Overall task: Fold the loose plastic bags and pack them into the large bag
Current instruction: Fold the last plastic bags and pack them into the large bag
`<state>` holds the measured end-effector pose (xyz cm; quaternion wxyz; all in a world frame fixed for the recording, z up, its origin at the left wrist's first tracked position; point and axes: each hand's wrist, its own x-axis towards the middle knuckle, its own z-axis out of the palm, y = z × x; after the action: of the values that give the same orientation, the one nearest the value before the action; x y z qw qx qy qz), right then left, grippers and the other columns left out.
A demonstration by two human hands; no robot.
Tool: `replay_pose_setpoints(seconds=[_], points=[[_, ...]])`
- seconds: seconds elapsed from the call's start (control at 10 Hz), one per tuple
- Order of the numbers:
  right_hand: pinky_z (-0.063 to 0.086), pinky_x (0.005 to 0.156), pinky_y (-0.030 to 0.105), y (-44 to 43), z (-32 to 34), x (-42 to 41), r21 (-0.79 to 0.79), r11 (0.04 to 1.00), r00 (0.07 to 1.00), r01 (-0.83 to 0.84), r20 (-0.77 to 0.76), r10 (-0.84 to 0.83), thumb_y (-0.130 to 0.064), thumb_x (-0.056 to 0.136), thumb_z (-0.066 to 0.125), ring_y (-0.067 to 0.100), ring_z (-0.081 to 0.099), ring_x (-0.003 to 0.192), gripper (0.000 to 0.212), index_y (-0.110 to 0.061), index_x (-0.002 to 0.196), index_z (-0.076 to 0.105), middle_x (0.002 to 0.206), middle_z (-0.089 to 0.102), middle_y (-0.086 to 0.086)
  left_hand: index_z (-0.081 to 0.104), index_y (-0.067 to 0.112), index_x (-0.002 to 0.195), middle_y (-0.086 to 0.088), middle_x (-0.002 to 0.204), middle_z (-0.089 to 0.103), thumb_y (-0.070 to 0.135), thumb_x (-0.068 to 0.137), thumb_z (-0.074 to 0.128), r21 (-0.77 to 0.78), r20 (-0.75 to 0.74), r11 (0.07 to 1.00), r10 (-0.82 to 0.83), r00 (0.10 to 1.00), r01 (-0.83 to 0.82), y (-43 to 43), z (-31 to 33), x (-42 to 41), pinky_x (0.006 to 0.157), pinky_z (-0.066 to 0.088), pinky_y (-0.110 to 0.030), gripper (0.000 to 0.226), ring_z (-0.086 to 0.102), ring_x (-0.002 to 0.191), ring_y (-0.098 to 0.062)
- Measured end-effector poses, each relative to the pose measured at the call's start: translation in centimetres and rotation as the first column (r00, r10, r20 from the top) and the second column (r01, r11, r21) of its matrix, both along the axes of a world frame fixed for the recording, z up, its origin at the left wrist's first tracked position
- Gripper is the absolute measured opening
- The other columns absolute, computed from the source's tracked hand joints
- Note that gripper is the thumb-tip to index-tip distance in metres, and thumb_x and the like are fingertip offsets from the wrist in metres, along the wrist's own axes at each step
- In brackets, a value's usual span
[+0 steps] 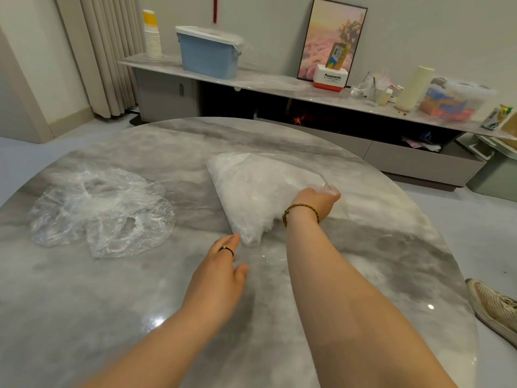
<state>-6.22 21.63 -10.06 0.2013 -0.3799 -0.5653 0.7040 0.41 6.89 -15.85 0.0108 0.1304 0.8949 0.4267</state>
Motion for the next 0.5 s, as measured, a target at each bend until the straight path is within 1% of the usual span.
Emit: replay_pose_setpoints(seconds=[0.1, 0.2, 0.3, 0.4, 0.5], points=[[0.042, 0.067, 0.012, -0.1, 0.2, -1.7, 0.023, 0.997, 0.995, 0.076, -0.064, -0.075, -0.010, 0.102, 0.023, 0.037, 0.038, 0.117, 0.043, 0.009, 0.140, 0.019, 0.145, 0.024, 0.028, 0.042, 0.014, 0.136, 0.006, 0.102, 0.048, 0.001, 0.090, 0.048, 0.036, 0.003, 0.998, 0.057, 0.998, -0.057, 0.1, -0.3, -0.4, 0.074, 0.023, -0.003, 0.048, 0.048, 0.090, -0.007], [0.045, 0.074, 0.026, 1.3, -1.9, -3.5, 0.505, 0.863, 0.973, -0.014, 0.206, -0.104, -0.008, 0.098, 0.036, 0.034, 0.051, 0.110, 0.037, 0.007, 0.132, 0.034, 0.136, 0.045, 0.020, 0.046, 0.015, 0.133, 0.002, 0.101, 0.053, -0.003, 0.088, 0.047, 0.055, 0.000, 0.996, 0.068, 0.998, -0.068, 0.2, -0.4, -1.0, 0.070, 0.025, -0.002, 0.049, 0.046, 0.078, -0.004], [0.043, 0.074, 0.033, 2.6, -3.2, -5.2, 0.758, 0.533, 0.876, -0.375, 0.479, -0.065, 0.000, 0.095, 0.035, 0.030, 0.056, 0.108, 0.043, -0.004, 0.137, 0.027, 0.142, 0.033, 0.012, 0.048, 0.016, 0.132, 0.002, 0.107, 0.052, -0.005, 0.087, 0.045, 0.082, -0.004, 0.994, 0.079, 0.997, -0.078, 0.0, -0.4, -1.3, 0.067, 0.028, 0.006, 0.049, 0.046, 0.073, 0.006], [0.044, 0.078, 0.035, 3.4, -3.7, -5.9, 0.747, 0.324, 0.773, -0.581, 0.631, -0.068, 0.004, 0.094, 0.030, 0.029, 0.054, 0.112, 0.045, -0.007, 0.138, 0.030, 0.144, 0.029, 0.012, 0.047, 0.017, 0.132, 0.002, 0.120, 0.053, -0.005, 0.087, 0.044, 0.063, 0.006, 0.993, 0.101, 0.995, -0.101, -0.7, -0.6, -1.9, 0.068, 0.026, 0.001, 0.050, 0.048, 0.075, 0.000], [0.043, 0.078, 0.030, 3.8, -4.2, -6.4, 0.713, 0.169, 0.707, -0.681, 0.700, -0.105, 0.002, 0.095, 0.034, 0.026, 0.053, 0.113, 0.037, -0.009, 0.128, 0.045, 0.135, 0.042, 0.010, 0.048, 0.018, 0.132, 0.002, 0.132, 0.050, -0.004, 0.088, 0.045, 0.048, 0.017, 0.990, 0.134, 0.991, -0.135, -1.4, -0.9, -2.4, 0.072, 0.024, -0.002, 0.049, 0.045, 0.087, -0.007]])
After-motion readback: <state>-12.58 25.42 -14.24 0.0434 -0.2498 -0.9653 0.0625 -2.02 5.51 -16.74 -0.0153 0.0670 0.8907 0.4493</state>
